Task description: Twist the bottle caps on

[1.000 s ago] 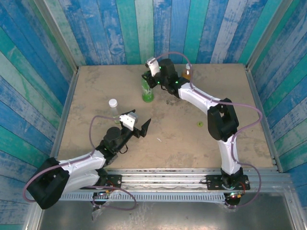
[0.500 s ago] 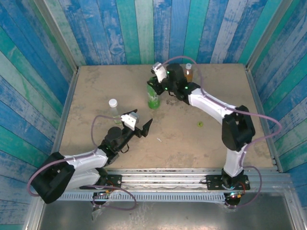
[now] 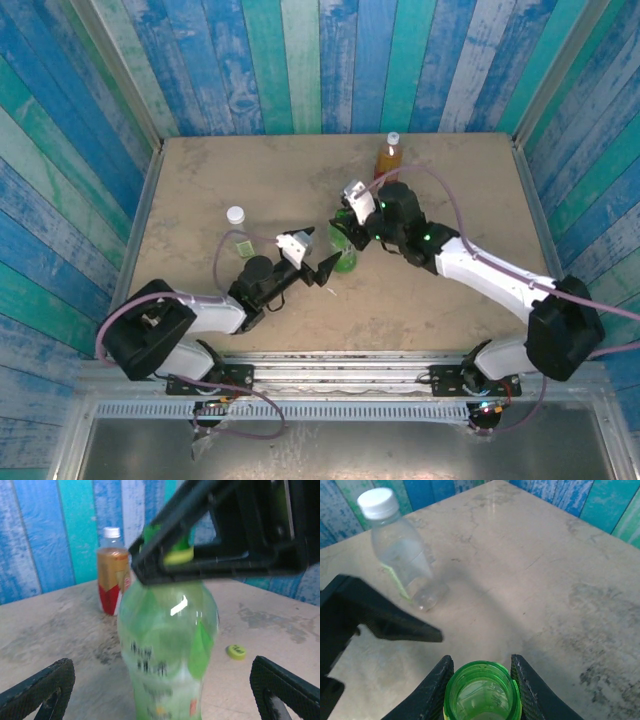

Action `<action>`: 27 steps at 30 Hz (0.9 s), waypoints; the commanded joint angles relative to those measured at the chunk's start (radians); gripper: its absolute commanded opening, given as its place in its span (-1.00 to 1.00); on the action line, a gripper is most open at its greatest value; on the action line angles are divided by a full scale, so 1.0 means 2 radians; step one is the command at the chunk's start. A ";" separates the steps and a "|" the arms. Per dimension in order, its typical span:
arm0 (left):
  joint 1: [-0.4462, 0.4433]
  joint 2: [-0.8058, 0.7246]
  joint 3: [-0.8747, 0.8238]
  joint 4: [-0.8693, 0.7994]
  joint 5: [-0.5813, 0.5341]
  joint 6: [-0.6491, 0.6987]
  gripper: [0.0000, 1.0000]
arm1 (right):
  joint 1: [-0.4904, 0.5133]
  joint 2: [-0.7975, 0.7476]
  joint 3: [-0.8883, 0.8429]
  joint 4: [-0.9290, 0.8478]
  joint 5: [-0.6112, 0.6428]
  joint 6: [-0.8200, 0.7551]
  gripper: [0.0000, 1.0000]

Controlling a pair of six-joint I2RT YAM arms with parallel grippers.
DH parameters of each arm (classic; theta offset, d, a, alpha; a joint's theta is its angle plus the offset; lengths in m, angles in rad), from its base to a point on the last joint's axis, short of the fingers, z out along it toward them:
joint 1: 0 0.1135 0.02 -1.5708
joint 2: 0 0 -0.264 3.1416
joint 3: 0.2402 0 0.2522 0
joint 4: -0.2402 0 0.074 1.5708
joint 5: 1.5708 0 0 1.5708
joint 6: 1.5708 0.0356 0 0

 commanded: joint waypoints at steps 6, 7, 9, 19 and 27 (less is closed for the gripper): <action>-0.012 0.084 0.014 0.118 0.035 0.004 0.87 | 0.010 -0.036 -0.072 0.076 -0.010 0.021 -0.69; -0.012 0.093 0.015 0.128 0.038 0.006 0.87 | 0.010 -0.037 -0.076 0.078 -0.010 0.023 -0.69; -0.013 0.106 0.019 0.136 0.044 0.010 0.89 | 0.010 -0.036 -0.080 0.080 -0.012 0.025 -0.68; -0.013 0.139 0.044 0.131 0.052 0.021 0.86 | 0.012 -0.033 -0.083 0.075 -0.012 0.021 -0.65; -0.012 0.182 0.055 0.168 0.053 0.012 0.59 | 0.012 -0.033 -0.083 0.073 -0.007 0.022 -0.63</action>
